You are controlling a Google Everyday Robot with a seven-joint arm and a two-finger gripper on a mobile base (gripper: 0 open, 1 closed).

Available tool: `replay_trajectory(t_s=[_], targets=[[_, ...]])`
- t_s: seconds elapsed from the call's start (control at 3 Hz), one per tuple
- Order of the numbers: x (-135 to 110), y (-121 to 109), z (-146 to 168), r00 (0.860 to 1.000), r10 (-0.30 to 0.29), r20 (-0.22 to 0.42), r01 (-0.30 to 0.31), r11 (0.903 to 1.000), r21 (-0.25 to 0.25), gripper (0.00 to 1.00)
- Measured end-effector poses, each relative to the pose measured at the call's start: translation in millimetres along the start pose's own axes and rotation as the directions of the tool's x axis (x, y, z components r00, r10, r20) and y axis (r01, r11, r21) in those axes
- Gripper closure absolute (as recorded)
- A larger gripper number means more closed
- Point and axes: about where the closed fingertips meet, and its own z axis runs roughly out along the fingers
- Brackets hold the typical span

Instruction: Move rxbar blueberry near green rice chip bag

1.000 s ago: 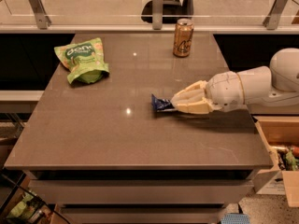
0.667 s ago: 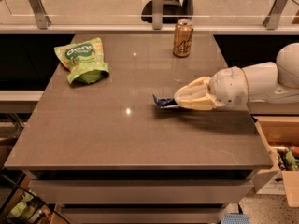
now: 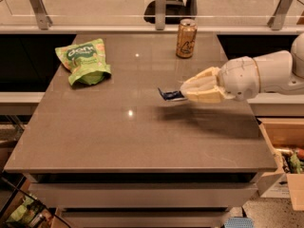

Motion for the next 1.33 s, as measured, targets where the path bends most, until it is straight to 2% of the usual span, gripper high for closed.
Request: replay_trajectory(t_s=[0.67,1.33], targets=[[-23,-22,-7,0.998,-0.053,-0.021,0.053,0.9986,-0.001,1.0],[-46,-41,3,0.994,-0.1,-0.041,0.099,0.9945,-0.036,1.0]])
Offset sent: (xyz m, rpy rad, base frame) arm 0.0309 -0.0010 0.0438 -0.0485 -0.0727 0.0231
